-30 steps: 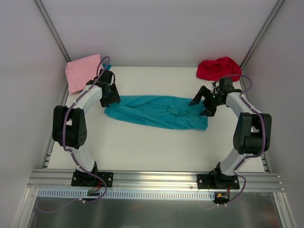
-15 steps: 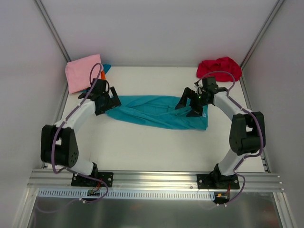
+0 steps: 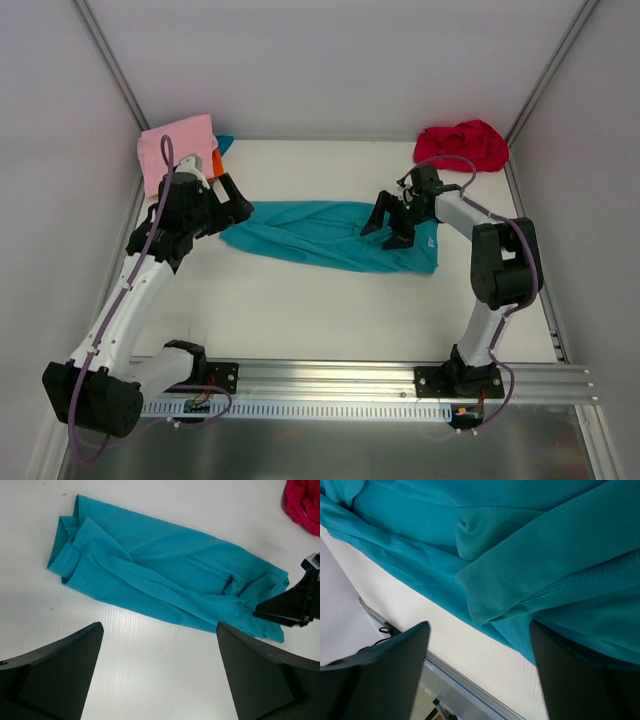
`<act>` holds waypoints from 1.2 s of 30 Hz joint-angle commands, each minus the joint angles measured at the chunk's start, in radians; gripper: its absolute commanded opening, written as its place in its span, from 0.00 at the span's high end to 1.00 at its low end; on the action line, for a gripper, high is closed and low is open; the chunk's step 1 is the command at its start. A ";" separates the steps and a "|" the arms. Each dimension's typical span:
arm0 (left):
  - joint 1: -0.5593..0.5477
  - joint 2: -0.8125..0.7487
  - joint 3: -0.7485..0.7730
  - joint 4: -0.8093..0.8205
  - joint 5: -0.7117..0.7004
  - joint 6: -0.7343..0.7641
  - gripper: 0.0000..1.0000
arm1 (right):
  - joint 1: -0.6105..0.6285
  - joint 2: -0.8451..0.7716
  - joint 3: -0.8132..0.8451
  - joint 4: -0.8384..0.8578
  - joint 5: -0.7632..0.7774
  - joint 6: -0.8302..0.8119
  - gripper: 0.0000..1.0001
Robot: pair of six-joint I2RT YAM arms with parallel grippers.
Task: Fold and stack the t-shirts
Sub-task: Fold the other side of the tshirt into a rectangle
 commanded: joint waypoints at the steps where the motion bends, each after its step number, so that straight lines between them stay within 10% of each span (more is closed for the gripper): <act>1: -0.004 -0.058 -0.022 -0.045 0.036 -0.004 0.01 | 0.009 0.015 0.022 0.036 -0.005 0.015 0.21; 11: -0.005 -0.109 -0.047 -0.081 0.032 0.014 0.01 | 0.011 0.069 0.059 0.058 -0.001 0.021 0.66; 15: -0.005 -0.113 -0.062 -0.083 0.027 0.017 0.01 | 0.009 0.072 0.074 0.050 0.010 0.018 1.00; 36: -0.005 -0.172 -0.109 -0.112 0.066 0.023 0.01 | -0.032 0.218 0.404 -0.051 0.069 0.041 1.00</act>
